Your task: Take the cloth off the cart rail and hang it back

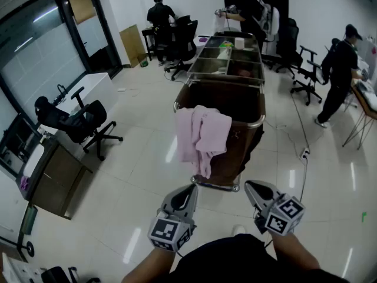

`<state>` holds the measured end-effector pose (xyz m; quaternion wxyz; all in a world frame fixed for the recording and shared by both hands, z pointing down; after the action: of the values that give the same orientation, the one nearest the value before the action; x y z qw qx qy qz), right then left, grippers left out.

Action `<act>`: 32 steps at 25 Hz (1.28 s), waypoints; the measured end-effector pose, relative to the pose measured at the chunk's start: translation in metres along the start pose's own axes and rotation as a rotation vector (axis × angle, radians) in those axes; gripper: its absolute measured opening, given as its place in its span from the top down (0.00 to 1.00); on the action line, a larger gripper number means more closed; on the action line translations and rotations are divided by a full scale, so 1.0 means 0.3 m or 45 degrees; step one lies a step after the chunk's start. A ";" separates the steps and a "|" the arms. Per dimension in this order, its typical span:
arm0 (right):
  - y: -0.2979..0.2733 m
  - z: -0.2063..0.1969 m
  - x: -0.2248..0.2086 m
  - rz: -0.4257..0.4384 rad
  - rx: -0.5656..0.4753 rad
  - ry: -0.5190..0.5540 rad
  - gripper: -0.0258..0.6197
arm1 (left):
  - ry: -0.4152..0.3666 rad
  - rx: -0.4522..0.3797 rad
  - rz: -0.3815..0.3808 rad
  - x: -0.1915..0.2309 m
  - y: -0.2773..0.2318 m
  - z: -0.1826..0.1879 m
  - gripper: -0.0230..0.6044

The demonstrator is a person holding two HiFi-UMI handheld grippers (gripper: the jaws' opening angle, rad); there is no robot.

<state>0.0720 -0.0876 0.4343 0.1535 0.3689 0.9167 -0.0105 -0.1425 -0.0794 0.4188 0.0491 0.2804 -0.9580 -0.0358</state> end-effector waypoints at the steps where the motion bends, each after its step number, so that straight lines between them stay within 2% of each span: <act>1: 0.002 0.009 -0.025 -0.002 -0.011 -0.002 0.93 | -0.028 -0.008 0.007 0.016 -0.023 -0.003 0.96; 3: 0.007 0.026 -0.074 -0.009 -0.030 -0.009 0.93 | -0.064 -0.016 0.021 0.049 -0.074 -0.001 0.96; 5: 0.017 0.039 -0.120 -0.021 -0.042 -0.019 0.93 | -0.057 -0.019 0.026 0.083 -0.137 0.017 0.95; 7: 0.027 0.046 -0.161 -0.027 -0.047 -0.032 0.93 | -0.033 0.000 0.017 0.115 -0.209 0.036 0.69; 8: 0.031 0.048 -0.181 -0.028 -0.048 -0.039 0.93 | -0.032 0.016 0.014 0.131 -0.246 0.042 0.65; 11: 0.039 0.062 -0.244 -0.034 -0.053 -0.056 0.93 | -0.085 0.057 0.036 0.187 -0.357 0.049 0.37; 14: 0.041 0.083 -0.312 -0.039 -0.061 -0.062 0.93 | -0.127 0.123 0.083 0.250 -0.461 0.029 0.26; 17: 0.049 0.102 -0.368 -0.039 -0.072 -0.066 0.93 | -0.163 0.241 0.116 0.309 -0.552 -0.021 0.21; 21: 0.065 0.101 -0.438 -0.048 -0.065 -0.079 0.93 | -0.182 0.390 0.117 0.387 -0.679 -0.120 0.21; 23: 0.075 0.100 -0.470 -0.052 -0.057 -0.084 0.93 | -0.194 0.441 0.148 0.436 -0.731 -0.166 0.21; 26: 0.093 0.104 -0.521 -0.069 -0.045 -0.087 0.93 | -0.173 0.473 0.206 0.494 -0.792 -0.216 0.21; 29: 0.101 0.102 -0.575 -0.084 -0.025 -0.090 0.93 | -0.129 0.503 0.215 0.512 -0.857 -0.264 0.21; 32: 0.096 0.099 -0.611 -0.085 -0.012 -0.099 0.93 | -0.139 0.514 0.231 0.538 -0.900 -0.311 0.21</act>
<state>0.2246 -0.1938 0.4616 0.1903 0.3365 0.9219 -0.0258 -0.1229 -0.3973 0.4974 -0.0568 0.1950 -0.9682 0.1460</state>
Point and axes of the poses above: the fingertips, and each gripper's own axes: y backward along the fingers, x to its left, z out of its top, the point moved 5 cm from there along y, backward along the fingers, and after that the axes turned 12 degrees about -x, right-handed, at the moved point
